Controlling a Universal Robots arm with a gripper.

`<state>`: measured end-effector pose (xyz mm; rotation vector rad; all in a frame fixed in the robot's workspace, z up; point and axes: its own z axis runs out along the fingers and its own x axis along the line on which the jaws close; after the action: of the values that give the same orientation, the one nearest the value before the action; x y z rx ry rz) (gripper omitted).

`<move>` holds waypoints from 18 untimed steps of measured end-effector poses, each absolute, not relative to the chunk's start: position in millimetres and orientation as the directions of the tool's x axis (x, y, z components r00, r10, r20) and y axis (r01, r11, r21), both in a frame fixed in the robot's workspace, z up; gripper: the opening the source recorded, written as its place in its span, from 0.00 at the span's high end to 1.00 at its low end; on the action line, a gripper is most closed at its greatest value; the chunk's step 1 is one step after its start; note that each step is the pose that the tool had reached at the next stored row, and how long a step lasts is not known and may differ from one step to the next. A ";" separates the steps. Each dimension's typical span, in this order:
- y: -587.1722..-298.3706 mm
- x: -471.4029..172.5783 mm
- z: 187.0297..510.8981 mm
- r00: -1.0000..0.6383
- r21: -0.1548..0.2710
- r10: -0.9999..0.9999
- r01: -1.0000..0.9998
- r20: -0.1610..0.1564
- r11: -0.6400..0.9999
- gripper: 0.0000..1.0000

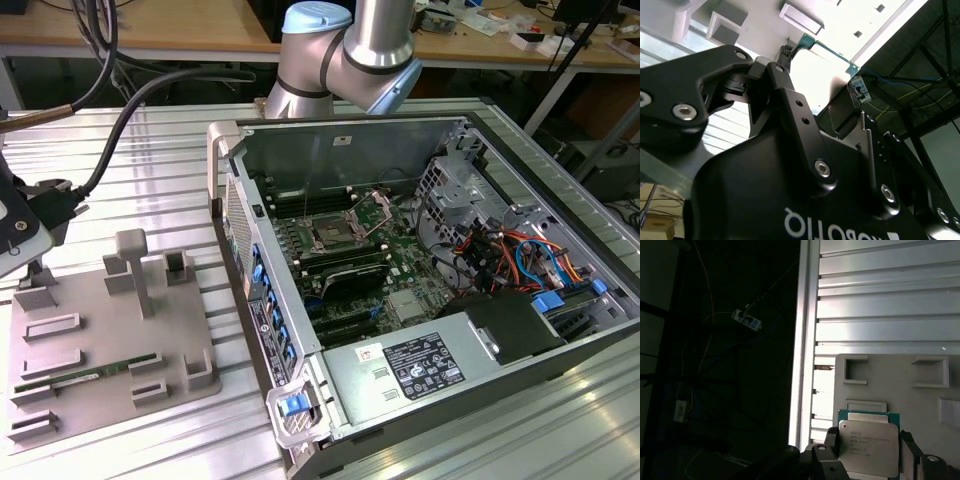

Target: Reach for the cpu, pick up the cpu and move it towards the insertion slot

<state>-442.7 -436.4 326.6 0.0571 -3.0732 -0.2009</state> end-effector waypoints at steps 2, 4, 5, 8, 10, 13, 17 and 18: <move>-436.4 -442.7 326.9 -0.997 0.132 -0.041 -0.033 0.060 0.991 0.45; -436.4 -442.6 327.1 -0.997 0.132 -0.041 -0.033 0.061 0.991 0.45; -436.5 -442.6 327.2 -0.997 0.132 -0.041 -0.032 0.063 0.991 0.45; -436.4 -442.4 327.2 -0.997 0.133 -0.041 -0.032 0.066 0.991 0.45; -436.5 -442.3 327.4 -0.997 0.134 -0.041 -0.032 0.068 0.990 0.45; -436.5 -442.2 327.5 -0.996 0.137 -0.041 -0.031 0.073 0.990 0.45; -436.6 -442.1 327.7 -0.996 0.140 -0.041 -0.030 0.078 0.990 0.45; -436.6 -442.0 327.8 -0.996 0.141 -0.042 -0.030 0.079 0.990 0.45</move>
<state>-442.0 -436.6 327.8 0.0551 -3.0519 -0.2138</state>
